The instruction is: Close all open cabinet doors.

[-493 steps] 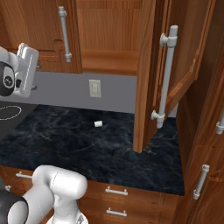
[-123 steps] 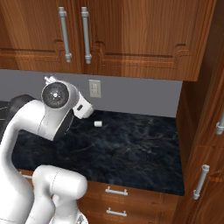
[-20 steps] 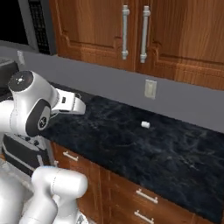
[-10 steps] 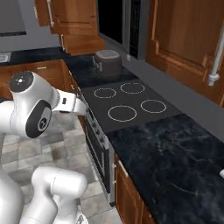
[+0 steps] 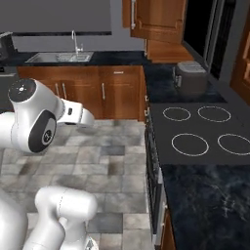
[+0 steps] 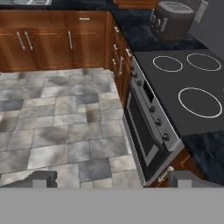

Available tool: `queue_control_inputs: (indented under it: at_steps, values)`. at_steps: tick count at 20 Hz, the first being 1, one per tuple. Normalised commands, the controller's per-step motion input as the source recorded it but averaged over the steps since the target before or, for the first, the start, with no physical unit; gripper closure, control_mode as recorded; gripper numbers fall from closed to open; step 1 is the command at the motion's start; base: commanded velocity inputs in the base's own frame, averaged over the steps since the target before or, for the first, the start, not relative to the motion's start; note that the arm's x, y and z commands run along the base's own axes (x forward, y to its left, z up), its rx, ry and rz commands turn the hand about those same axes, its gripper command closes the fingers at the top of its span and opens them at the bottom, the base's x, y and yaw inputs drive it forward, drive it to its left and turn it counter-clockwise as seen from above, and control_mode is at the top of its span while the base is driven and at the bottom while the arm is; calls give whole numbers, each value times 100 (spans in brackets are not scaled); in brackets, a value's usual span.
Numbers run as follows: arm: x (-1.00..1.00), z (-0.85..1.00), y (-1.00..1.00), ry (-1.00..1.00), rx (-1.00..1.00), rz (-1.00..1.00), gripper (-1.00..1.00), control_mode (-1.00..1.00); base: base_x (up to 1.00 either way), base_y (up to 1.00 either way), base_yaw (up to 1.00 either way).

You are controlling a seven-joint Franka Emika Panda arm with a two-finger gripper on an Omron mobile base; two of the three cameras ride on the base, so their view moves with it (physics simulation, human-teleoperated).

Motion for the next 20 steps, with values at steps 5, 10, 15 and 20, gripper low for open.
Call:
queue_control_inputs:
  at_steps: [5, 10, 15, 20]
  values:
    - [0, 0, 0, 0, 0, 0, -100, 100, 65, 30, 9]
    - [0, 0, 0, 0, 0, 0, -100, 100, 70, 41, 0]
    - [0, 0, 0, 0, 0, 0, -100, 100, 71, 43, 0]
    - [0, 0, 0, 0, 0, 0, -100, 100, 69, 48, 0]
